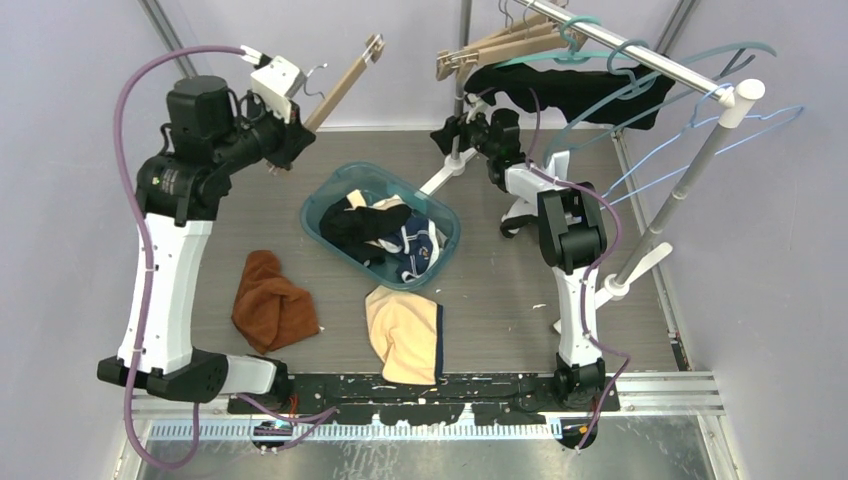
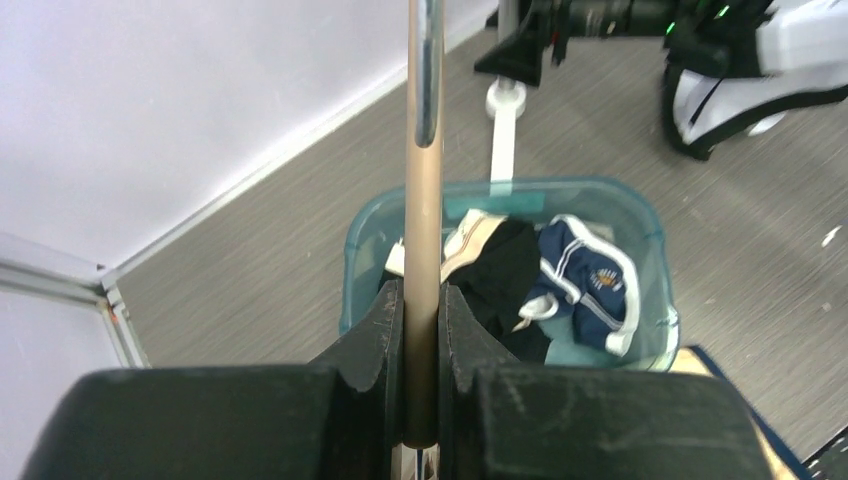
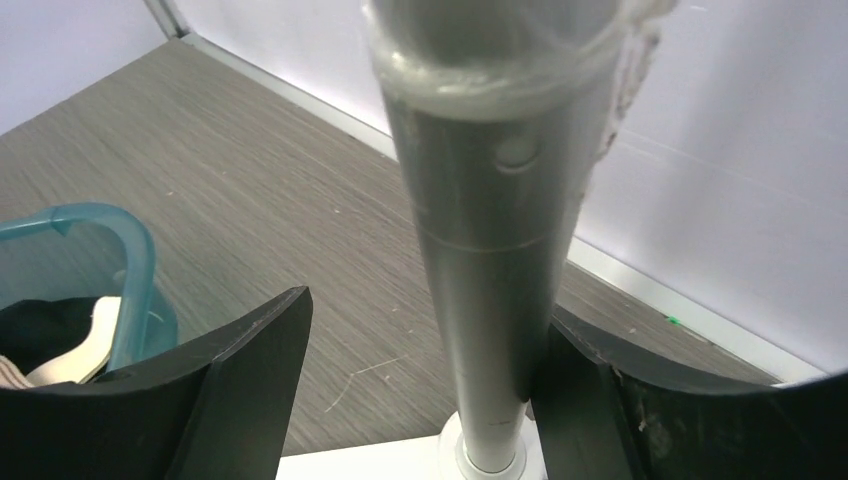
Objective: Remove the underwear clipped to the hanger
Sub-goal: Move the hanger to the clothesline.
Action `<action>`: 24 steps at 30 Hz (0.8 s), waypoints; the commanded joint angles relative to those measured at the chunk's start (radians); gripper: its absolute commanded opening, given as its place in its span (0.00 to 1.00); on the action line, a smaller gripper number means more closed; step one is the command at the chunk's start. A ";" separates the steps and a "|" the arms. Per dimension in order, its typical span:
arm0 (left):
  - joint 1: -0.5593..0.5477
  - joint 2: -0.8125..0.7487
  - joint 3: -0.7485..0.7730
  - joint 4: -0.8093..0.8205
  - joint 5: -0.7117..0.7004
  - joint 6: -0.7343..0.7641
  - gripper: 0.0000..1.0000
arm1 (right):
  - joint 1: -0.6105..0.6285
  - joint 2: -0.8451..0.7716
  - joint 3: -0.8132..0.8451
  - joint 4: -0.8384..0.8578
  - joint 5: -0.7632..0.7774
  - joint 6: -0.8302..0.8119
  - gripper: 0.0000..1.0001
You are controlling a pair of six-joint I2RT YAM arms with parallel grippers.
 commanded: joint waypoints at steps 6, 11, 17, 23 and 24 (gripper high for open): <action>-0.075 0.081 0.318 -0.130 0.092 -0.100 0.00 | 0.073 -0.045 0.082 -0.177 -0.105 0.025 0.83; -0.200 0.177 0.458 -0.175 -0.033 -0.103 0.00 | 0.075 -0.087 0.094 -0.302 0.001 -0.021 0.96; -0.215 0.293 0.565 -0.073 -0.149 -0.125 0.00 | 0.074 -0.181 0.028 -0.392 0.055 -0.056 1.00; -0.215 0.445 0.689 -0.026 -0.185 -0.035 0.00 | 0.075 -0.265 -0.066 -0.458 0.069 -0.058 1.00; -0.215 0.467 0.703 -0.021 -0.183 -0.027 0.00 | 0.075 -0.276 -0.079 -0.469 0.070 -0.060 1.00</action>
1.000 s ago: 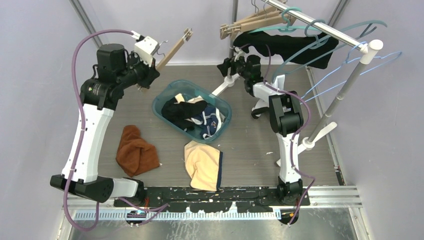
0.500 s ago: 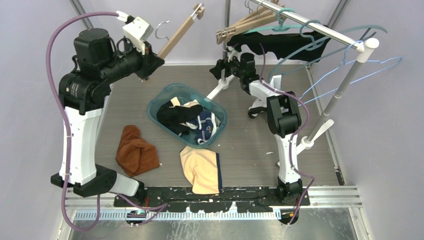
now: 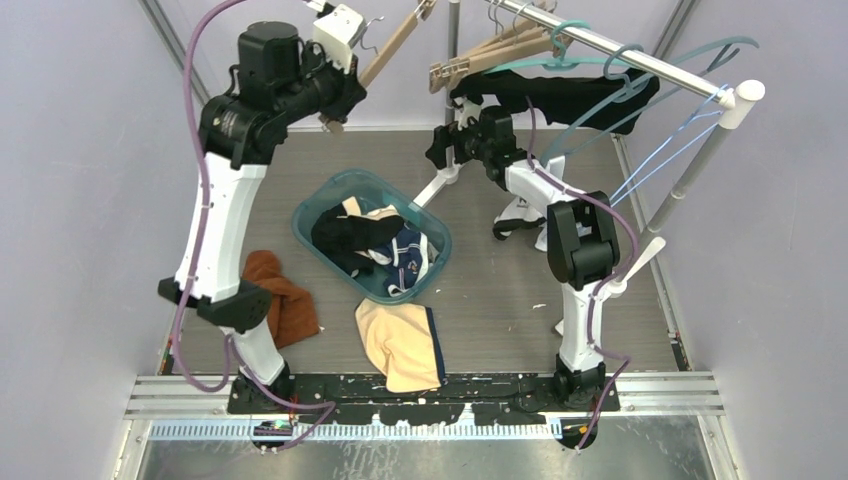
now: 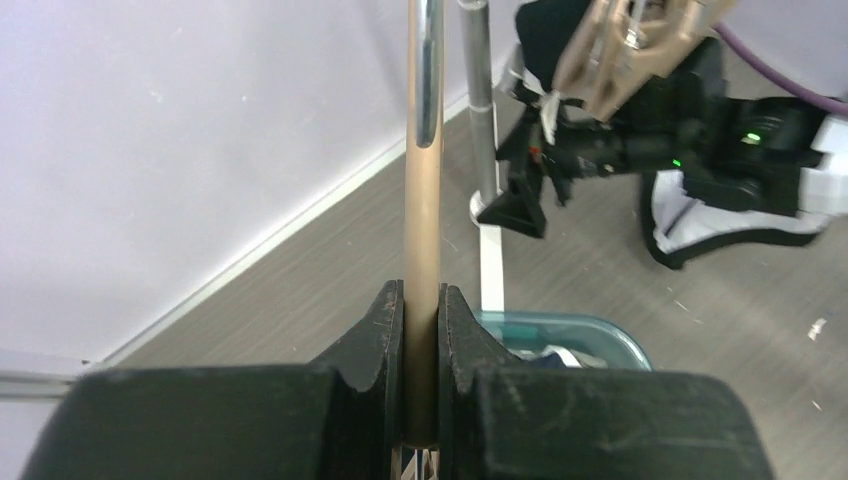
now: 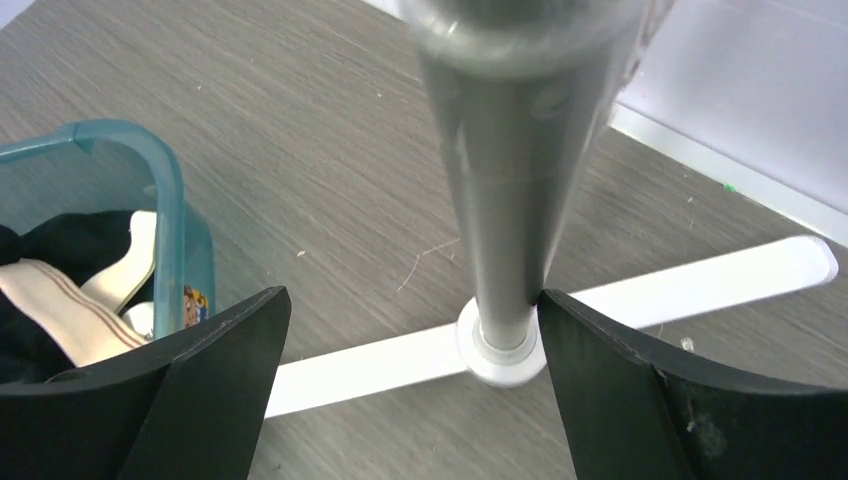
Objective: Remove the underwear clipped to the hanger
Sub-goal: Move the hanger to the clothesline.
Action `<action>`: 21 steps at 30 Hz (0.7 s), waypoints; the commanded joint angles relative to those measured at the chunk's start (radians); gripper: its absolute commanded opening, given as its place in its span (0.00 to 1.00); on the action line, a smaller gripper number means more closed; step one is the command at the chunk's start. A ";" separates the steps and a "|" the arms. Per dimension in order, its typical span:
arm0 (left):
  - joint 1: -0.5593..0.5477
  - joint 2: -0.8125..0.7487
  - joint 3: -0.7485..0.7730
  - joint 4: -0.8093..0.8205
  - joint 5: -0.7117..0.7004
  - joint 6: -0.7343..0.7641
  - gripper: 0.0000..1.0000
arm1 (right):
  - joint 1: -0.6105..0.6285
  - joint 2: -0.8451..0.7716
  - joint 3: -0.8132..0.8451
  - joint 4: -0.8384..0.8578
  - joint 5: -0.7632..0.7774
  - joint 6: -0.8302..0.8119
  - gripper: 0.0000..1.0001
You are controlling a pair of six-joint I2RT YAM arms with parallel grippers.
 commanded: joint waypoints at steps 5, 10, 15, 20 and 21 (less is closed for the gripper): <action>0.000 0.093 0.073 0.169 0.002 0.056 0.00 | 0.017 -0.174 -0.111 -0.105 0.011 -0.041 1.00; 0.001 0.111 0.080 0.176 0.029 0.039 0.00 | 0.016 -0.240 -0.153 -0.116 0.100 -0.084 1.00; 0.001 0.079 0.012 0.186 0.061 0.047 0.00 | 0.017 -0.257 -0.111 -0.186 0.176 -0.089 1.00; 0.000 0.045 -0.072 0.207 0.057 0.063 0.00 | 0.025 -0.305 -0.161 -0.193 0.165 -0.067 1.00; 0.001 0.034 -0.087 0.209 0.058 0.064 0.00 | 0.030 -0.318 -0.179 -0.193 0.163 -0.069 1.00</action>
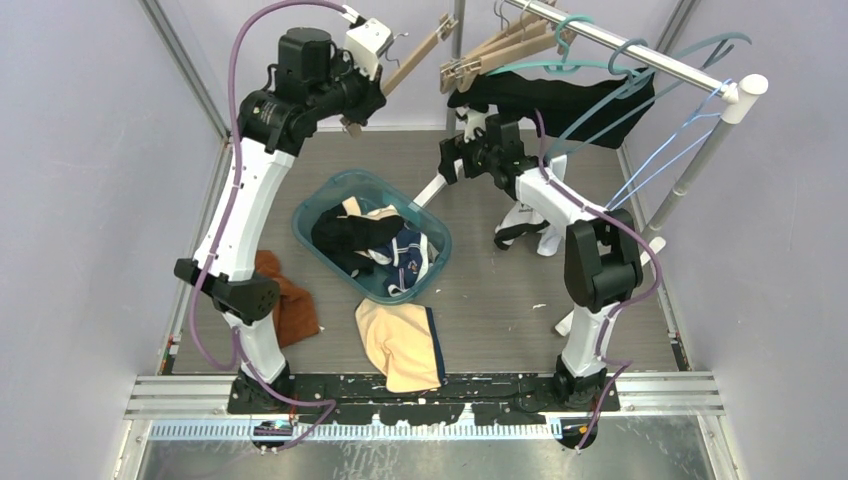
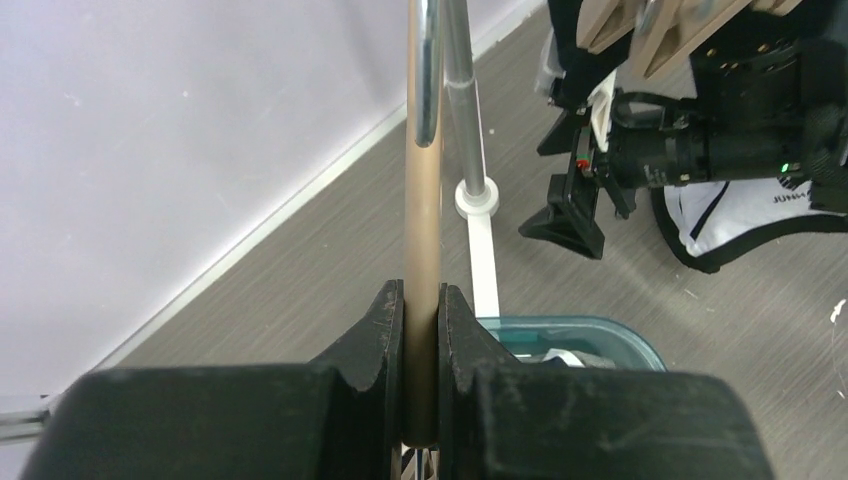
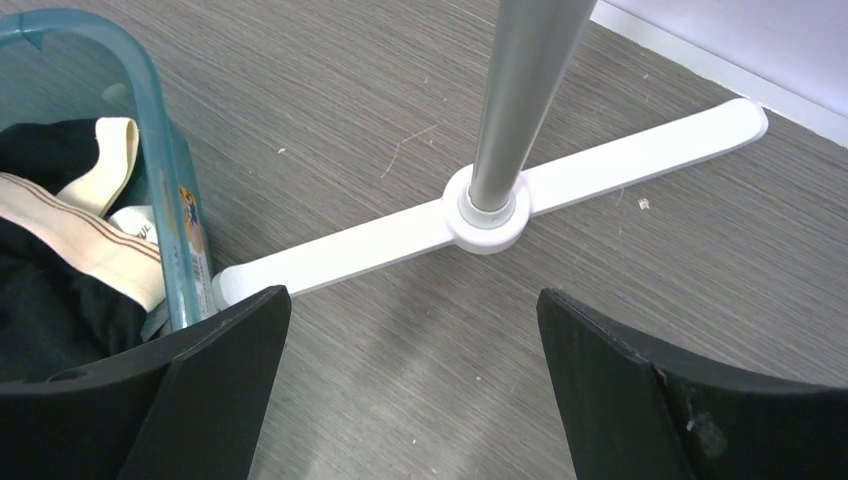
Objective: Remove the underwear clipped to the hanger
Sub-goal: Move the hanger to the clothesline, then place the hanger on the clothesline.
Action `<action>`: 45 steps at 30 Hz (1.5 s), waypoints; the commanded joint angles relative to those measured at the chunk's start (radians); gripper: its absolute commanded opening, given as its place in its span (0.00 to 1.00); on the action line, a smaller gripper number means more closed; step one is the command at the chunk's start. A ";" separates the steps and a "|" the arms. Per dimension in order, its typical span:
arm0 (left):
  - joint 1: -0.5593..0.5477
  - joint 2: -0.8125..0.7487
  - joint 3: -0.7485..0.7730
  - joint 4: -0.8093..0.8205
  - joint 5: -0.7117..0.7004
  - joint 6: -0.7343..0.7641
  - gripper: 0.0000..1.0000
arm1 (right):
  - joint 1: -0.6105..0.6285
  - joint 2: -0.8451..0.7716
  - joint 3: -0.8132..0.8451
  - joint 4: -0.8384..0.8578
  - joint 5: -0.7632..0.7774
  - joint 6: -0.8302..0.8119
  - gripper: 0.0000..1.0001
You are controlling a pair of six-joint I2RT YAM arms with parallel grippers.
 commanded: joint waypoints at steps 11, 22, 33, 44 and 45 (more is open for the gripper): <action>0.000 -0.221 -0.265 0.123 -0.003 0.067 0.00 | 0.132 -0.337 -0.254 -0.039 -0.068 -0.220 1.00; 0.002 -0.508 -0.627 0.058 -0.118 0.177 0.00 | 0.226 -0.484 -0.309 -0.282 -0.281 -0.464 1.00; 0.002 -0.686 -0.810 -0.013 -0.009 0.208 0.00 | 0.243 -0.687 -0.573 -0.132 -0.322 -0.445 1.00; 0.001 -0.664 -0.814 -0.269 0.203 0.323 0.00 | 0.243 -0.731 -0.132 -0.530 -0.375 -0.511 1.00; 0.001 -0.664 -0.819 -0.272 0.220 0.326 0.00 | 0.242 -0.725 -0.095 -0.563 -0.381 -0.520 1.00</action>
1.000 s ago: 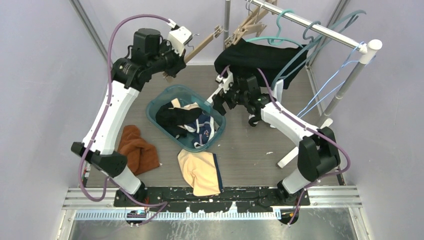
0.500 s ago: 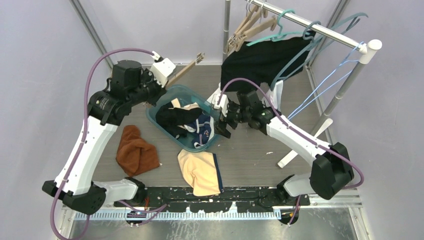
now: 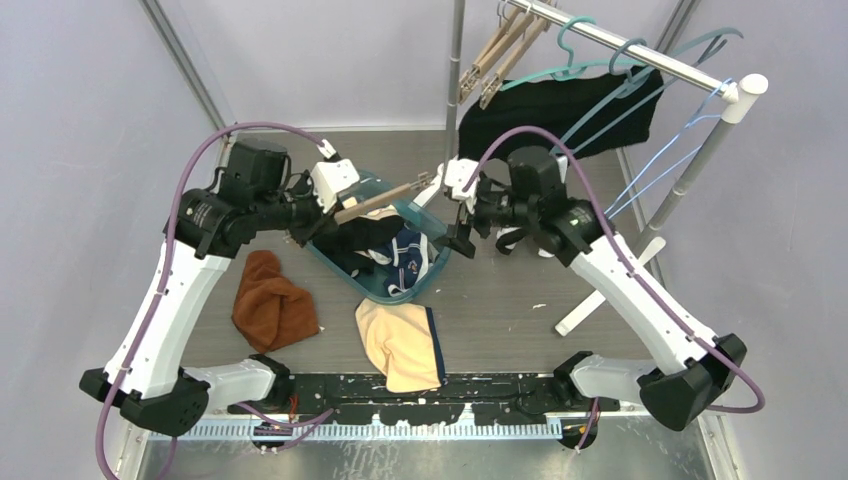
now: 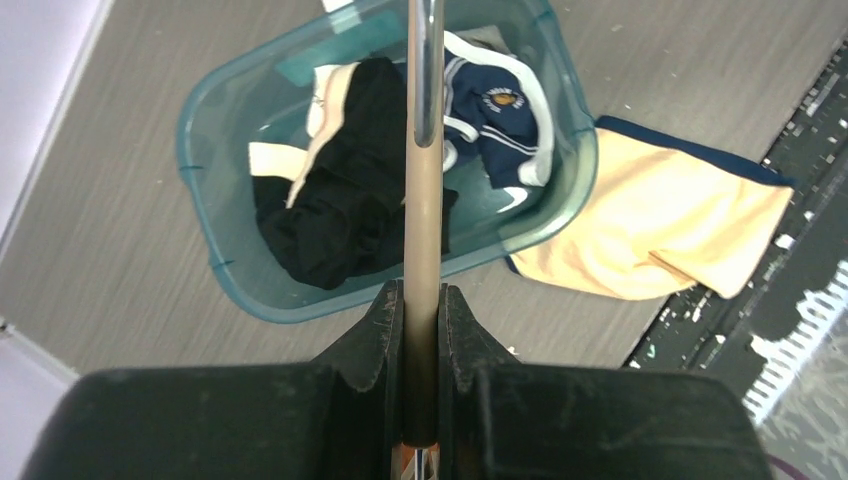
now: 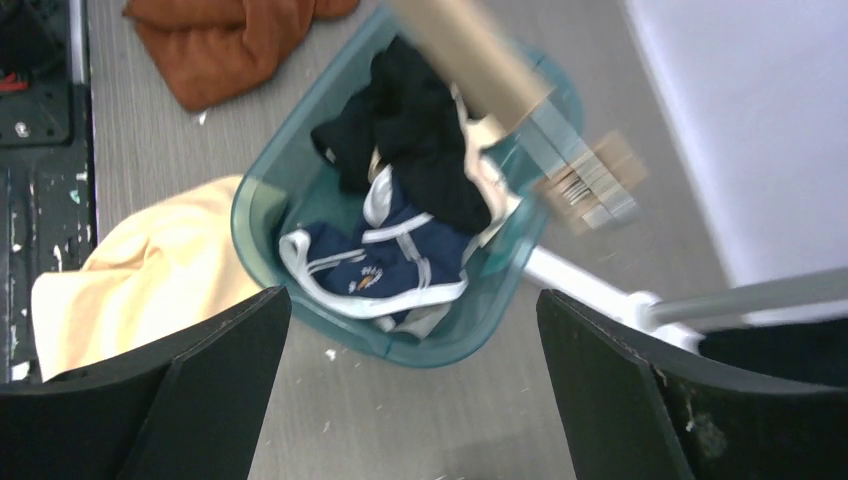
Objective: Remove the underwear clipped to the hanger
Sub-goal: Place the hanger on the clothesline.
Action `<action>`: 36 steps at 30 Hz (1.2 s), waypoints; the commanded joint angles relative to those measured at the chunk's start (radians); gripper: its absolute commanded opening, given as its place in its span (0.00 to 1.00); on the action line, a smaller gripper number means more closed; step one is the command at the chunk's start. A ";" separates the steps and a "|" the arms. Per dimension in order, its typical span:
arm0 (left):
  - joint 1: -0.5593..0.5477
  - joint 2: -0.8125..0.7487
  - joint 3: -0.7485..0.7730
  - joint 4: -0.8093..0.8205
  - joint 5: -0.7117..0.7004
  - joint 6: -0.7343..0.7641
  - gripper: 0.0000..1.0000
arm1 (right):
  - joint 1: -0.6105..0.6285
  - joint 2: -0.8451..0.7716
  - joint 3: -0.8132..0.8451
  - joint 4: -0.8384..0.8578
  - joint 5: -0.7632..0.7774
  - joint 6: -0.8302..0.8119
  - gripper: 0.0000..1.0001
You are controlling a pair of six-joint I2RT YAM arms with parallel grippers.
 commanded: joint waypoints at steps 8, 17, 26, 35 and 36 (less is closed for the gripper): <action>-0.059 0.025 -0.015 -0.079 0.165 0.080 0.00 | 0.010 0.075 0.398 -0.290 -0.108 -0.093 0.99; -0.114 0.057 -0.005 -0.062 0.189 0.056 0.00 | 0.044 0.173 0.391 -0.370 -0.201 -0.128 0.87; -0.122 0.055 -0.008 -0.053 0.203 0.049 0.00 | 0.052 0.211 0.321 -0.362 -0.214 -0.120 0.54; -0.121 0.008 -0.045 -0.032 0.255 0.028 0.08 | 0.049 0.203 0.313 -0.347 -0.134 -0.146 0.01; -0.121 -0.002 -0.051 -0.029 0.255 0.029 0.22 | 0.046 0.193 0.310 -0.349 -0.126 -0.155 0.01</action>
